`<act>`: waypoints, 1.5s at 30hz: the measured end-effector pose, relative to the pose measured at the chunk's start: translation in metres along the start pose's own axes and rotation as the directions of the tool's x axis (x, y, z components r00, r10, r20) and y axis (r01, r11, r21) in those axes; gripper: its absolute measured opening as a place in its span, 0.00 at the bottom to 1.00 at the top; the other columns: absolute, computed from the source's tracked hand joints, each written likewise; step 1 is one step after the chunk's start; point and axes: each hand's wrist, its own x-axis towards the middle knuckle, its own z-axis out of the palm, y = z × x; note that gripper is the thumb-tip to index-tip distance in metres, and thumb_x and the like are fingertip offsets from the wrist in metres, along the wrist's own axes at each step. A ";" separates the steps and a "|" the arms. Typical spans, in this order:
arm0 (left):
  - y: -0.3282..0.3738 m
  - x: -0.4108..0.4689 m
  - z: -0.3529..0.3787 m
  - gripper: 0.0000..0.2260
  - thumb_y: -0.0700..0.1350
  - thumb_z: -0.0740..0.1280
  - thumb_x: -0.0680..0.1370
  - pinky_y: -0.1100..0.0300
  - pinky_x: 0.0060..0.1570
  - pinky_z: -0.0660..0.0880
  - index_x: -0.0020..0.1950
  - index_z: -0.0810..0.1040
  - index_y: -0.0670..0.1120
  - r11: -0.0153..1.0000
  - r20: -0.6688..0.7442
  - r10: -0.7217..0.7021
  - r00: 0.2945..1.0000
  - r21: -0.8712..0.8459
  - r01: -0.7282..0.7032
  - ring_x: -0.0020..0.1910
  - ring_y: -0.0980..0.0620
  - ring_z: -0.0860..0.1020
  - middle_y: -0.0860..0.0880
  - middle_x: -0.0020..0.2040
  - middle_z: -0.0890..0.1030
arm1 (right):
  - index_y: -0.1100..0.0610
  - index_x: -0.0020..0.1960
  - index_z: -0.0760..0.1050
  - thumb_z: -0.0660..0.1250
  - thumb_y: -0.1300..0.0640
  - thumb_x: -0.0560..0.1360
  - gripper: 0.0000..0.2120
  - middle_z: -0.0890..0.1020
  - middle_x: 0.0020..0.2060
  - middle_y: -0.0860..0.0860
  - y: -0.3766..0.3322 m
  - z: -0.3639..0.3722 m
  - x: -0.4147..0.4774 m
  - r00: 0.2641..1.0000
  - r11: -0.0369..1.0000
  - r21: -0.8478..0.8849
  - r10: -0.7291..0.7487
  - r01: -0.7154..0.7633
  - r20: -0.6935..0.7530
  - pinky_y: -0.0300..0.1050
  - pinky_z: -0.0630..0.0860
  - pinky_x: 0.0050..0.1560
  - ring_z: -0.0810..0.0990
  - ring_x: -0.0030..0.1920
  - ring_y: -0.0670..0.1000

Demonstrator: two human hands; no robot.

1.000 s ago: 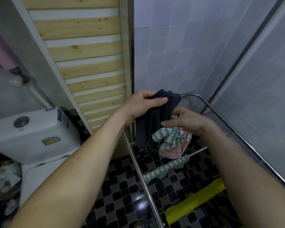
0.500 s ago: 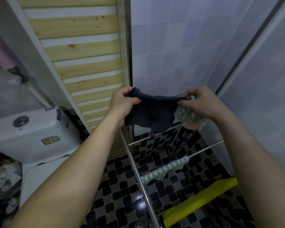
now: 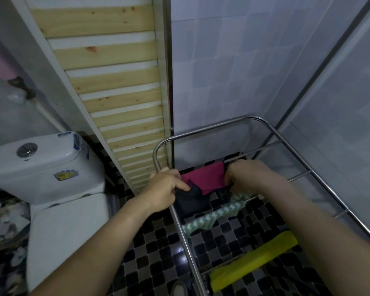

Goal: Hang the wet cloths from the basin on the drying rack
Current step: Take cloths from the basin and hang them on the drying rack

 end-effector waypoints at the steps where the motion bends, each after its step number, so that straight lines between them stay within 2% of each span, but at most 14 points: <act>1: 0.005 -0.003 -0.002 0.24 0.30 0.66 0.73 0.57 0.50 0.63 0.57 0.82 0.58 0.997 0.066 0.020 0.998 0.075 -0.025 0.51 0.54 0.67 0.62 0.43 0.66 | 0.46 0.31 0.71 0.69 0.57 0.70 0.12 0.71 0.33 0.44 -0.002 0.003 0.002 1.000 1.000 -0.028 0.012 -0.011 0.028 0.44 0.70 0.36 0.74 0.39 0.52; 4: 0.012 -0.006 -0.005 0.23 0.35 0.66 0.74 0.58 0.47 0.56 0.57 0.80 0.63 0.966 0.182 0.090 0.979 0.223 -0.130 0.54 0.55 0.63 0.62 0.53 0.69 | 0.50 0.33 0.75 0.66 0.53 0.71 0.08 0.75 0.32 0.46 0.008 0.008 0.009 0.994 0.994 0.027 0.105 -0.106 0.033 0.45 0.73 0.35 0.75 0.36 0.52; 7: 0.004 -0.008 -0.003 0.20 0.35 0.66 0.74 0.57 0.54 0.62 0.52 0.83 0.60 0.982 0.183 0.062 0.981 0.163 -0.092 0.59 0.54 0.67 0.60 0.62 0.74 | 0.51 0.40 0.82 0.67 0.43 0.73 0.13 0.82 0.33 0.48 0.020 0.010 0.013 0.981 0.914 0.367 0.195 -0.175 -0.018 0.44 0.76 0.34 0.79 0.32 0.47; 9: -0.003 -0.009 -0.003 0.20 0.32 0.64 0.73 0.59 0.60 0.68 0.50 0.84 0.55 0.997 -0.042 -0.060 0.997 -0.042 0.058 0.56 0.54 0.73 0.55 0.57 0.80 | 0.57 0.38 0.81 0.68 0.45 0.76 0.16 0.74 0.21 0.46 0.018 0.014 0.014 0.957 0.662 0.729 0.289 -0.173 -0.036 0.39 0.68 0.26 0.70 0.21 0.45; 11: -0.008 -0.009 -0.007 0.15 0.33 0.64 0.75 0.72 0.51 0.67 0.50 0.85 0.50 0.964 -0.282 -0.244 0.928 -0.178 0.199 0.47 0.56 0.74 0.52 0.51 0.81 | 0.62 0.37 0.79 0.68 0.51 0.77 0.16 0.69 0.17 0.44 0.013 0.020 0.012 0.921 0.307 0.941 0.389 -0.142 0.012 0.36 0.62 0.22 0.64 0.18 0.45; 12: -0.009 -0.008 -0.010 0.11 0.36 0.66 0.76 0.74 0.46 0.65 0.51 0.84 0.48 0.950 -0.328 -0.300 0.896 -0.182 0.252 0.44 0.57 0.74 0.52 0.49 0.81 | 0.62 0.39 0.80 0.68 0.52 0.77 0.15 0.73 0.19 0.45 0.010 0.022 0.011 0.911 0.192 0.974 0.411 -0.119 0.030 0.35 0.63 0.22 0.66 0.20 0.46; 14: -0.012 -0.005 -0.010 0.06 0.43 0.69 0.76 0.70 0.43 0.66 0.50 0.85 0.47 0.945 -0.314 -0.326 0.892 -0.140 0.296 0.42 0.57 0.74 0.51 0.49 0.82 | 0.62 0.44 0.82 0.70 0.51 0.75 0.13 0.83 0.31 0.52 0.006 0.026 0.016 0.891 0.119 0.987 0.453 -0.107 0.042 0.37 0.69 0.27 0.75 0.30 0.49; 16: -0.009 -0.002 -0.008 0.07 0.49 0.70 0.76 0.67 0.41 0.66 0.48 0.85 0.48 0.949 -0.266 -0.316 0.911 -0.076 0.307 0.42 0.57 0.74 0.50 0.47 0.82 | 0.63 0.46 0.82 0.72 0.53 0.74 0.12 0.84 0.38 0.57 0.003 0.026 0.022 0.870 0.102 0.991 0.492 -0.090 0.029 0.36 0.72 0.27 0.79 0.33 0.48; 20: -0.004 0.005 -0.007 0.08 0.51 0.72 0.74 0.65 0.38 0.67 0.45 0.85 0.47 0.934 -0.231 -0.353 0.907 -0.033 0.355 0.37 0.56 0.75 0.50 0.41 0.83 | 0.70 0.46 0.81 0.74 0.59 0.72 0.13 0.77 0.29 0.56 -0.002 0.030 0.033 0.850 0.088 0.991 0.525 -0.101 0.040 0.34 0.68 0.21 0.74 0.24 0.47; 25: -0.006 0.003 -0.011 0.08 0.47 0.68 0.78 0.65 0.39 0.65 0.46 0.84 0.44 0.954 -0.231 -0.292 0.928 -0.006 0.299 0.39 0.53 0.77 0.48 0.41 0.81 | 0.64 0.41 0.78 0.72 0.60 0.72 0.07 0.72 0.23 0.55 0.014 0.027 0.027 0.815 0.091 0.989 0.578 -0.115 0.042 0.32 0.63 0.19 0.69 0.19 0.46; 27: -0.009 0.001 -0.012 0.09 0.46 0.66 0.79 0.68 0.39 0.62 0.46 0.83 0.43 0.971 -0.262 -0.226 0.938 0.017 0.239 0.40 0.54 0.74 0.50 0.42 0.76 | 0.63 0.40 0.79 0.71 0.61 0.72 0.05 0.73 0.27 0.57 0.023 0.027 0.022 0.807 0.122 0.988 0.591 -0.094 0.003 0.35 0.65 0.22 0.69 0.23 0.50; 31: -0.014 -0.005 -0.007 0.08 0.47 0.68 0.78 0.63 0.43 0.63 0.46 0.81 0.44 0.978 -0.251 -0.152 0.956 0.100 0.181 0.45 0.51 0.73 0.52 0.43 0.73 | 0.62 0.34 0.77 0.71 0.63 0.72 0.08 0.72 0.22 0.55 0.031 0.038 0.024 0.805 0.242 0.959 0.593 -0.150 -0.024 0.36 0.65 0.19 0.68 0.19 0.48; 40: -0.004 -0.013 -0.009 0.04 0.43 0.69 0.74 0.65 0.45 0.65 0.46 0.82 0.46 0.956 -0.291 -0.243 0.925 0.092 0.280 0.50 0.50 0.75 0.49 0.47 0.78 | 0.56 0.36 0.82 0.69 0.58 0.72 0.07 0.79 0.21 0.52 0.037 0.051 0.033 0.850 0.550 0.781 0.525 -0.297 -0.047 0.50 0.80 0.36 0.81 0.28 0.56; 45: 0.001 -0.007 -0.003 0.08 0.49 0.69 0.76 0.67 0.40 0.62 0.50 0.84 0.47 0.949 -0.333 -0.287 0.898 0.027 0.314 0.42 0.56 0.70 0.53 0.44 0.72 | 0.57 0.38 0.82 0.72 0.51 0.72 0.10 0.75 0.17 0.48 0.036 0.046 0.036 0.843 0.515 0.826 0.529 -0.227 -0.098 0.45 0.75 0.31 0.78 0.23 0.53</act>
